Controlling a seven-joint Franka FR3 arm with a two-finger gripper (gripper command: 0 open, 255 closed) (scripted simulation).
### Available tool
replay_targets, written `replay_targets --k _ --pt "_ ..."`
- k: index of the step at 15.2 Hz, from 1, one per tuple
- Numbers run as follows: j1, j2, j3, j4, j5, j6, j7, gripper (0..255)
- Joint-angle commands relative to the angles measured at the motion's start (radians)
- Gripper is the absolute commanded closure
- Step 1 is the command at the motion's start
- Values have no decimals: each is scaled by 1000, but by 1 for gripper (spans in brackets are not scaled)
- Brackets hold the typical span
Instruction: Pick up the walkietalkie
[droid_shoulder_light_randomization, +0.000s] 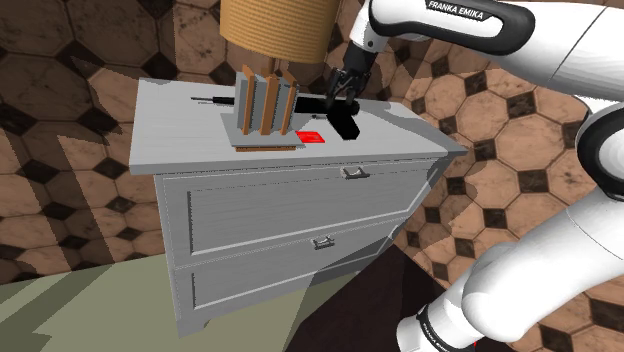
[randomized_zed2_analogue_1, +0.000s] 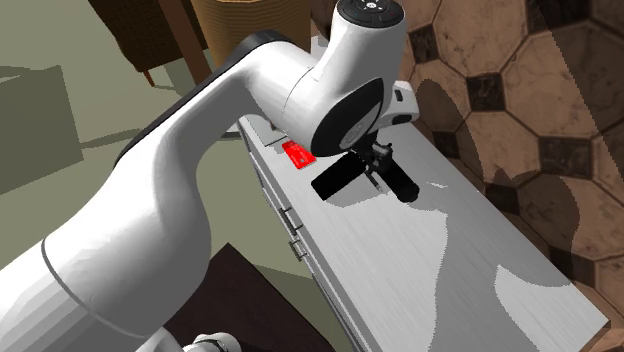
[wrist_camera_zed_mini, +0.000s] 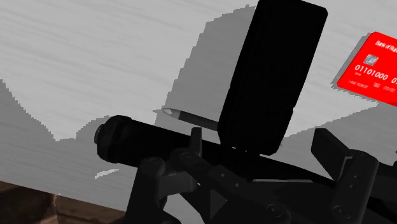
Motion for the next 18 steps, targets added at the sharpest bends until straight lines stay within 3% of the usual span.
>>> replay_targets --k 1,5,6,15,18 --pt "0 -3 0 -29 0 27 0 0" --pt "0 -7 0 -54 0 49 0 0" --pt "0 -6 0 -54 0 49 0 255" --pt "0 -6 0 -54 0 49 0 255" --pt "0 0 0 -6 0 7 0 255"
